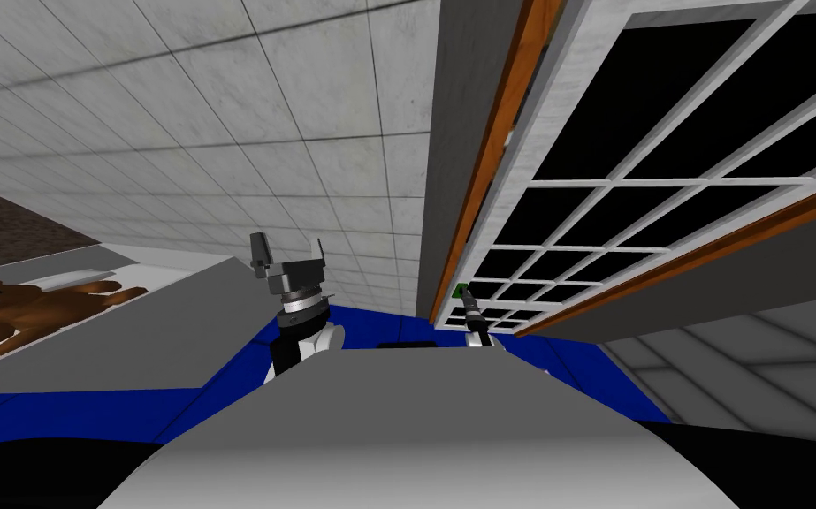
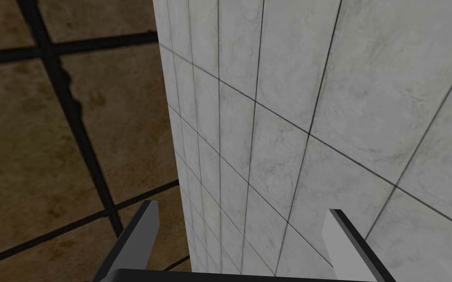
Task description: Pull the door open
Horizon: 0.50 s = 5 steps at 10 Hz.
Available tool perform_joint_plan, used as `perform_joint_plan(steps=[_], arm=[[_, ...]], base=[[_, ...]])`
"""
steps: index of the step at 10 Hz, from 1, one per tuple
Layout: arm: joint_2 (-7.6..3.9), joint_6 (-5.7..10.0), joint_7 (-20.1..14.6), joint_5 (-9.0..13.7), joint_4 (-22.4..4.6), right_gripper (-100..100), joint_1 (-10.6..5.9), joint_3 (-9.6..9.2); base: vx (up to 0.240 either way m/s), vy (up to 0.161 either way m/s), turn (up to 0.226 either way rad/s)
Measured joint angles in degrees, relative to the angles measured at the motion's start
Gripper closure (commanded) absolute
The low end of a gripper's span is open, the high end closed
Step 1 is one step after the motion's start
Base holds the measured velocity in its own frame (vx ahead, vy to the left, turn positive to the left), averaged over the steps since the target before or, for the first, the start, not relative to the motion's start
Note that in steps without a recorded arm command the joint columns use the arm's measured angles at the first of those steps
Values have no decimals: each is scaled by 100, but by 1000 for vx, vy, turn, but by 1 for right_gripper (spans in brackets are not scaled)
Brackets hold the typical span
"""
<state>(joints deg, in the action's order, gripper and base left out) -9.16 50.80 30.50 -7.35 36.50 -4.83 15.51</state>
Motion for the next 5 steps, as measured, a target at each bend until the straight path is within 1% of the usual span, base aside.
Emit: perform_joint_plan(steps=[1,2,3,4,5], arm=[[-10,-28,-156,73,63,100,30,-65],[-59,22,-287,119,-62,100,-26,-98],[-22,-46,-416,187,119,100,49,-159],[-48,3,-497,236,-29,100,-28,-177],[-87,75,-636,316,-111,100,-48,-231]], base=[[-22,-6,3],[-36,-12,-1],[-30,-7,2],[-30,-8,31],[-39,-16,20]])
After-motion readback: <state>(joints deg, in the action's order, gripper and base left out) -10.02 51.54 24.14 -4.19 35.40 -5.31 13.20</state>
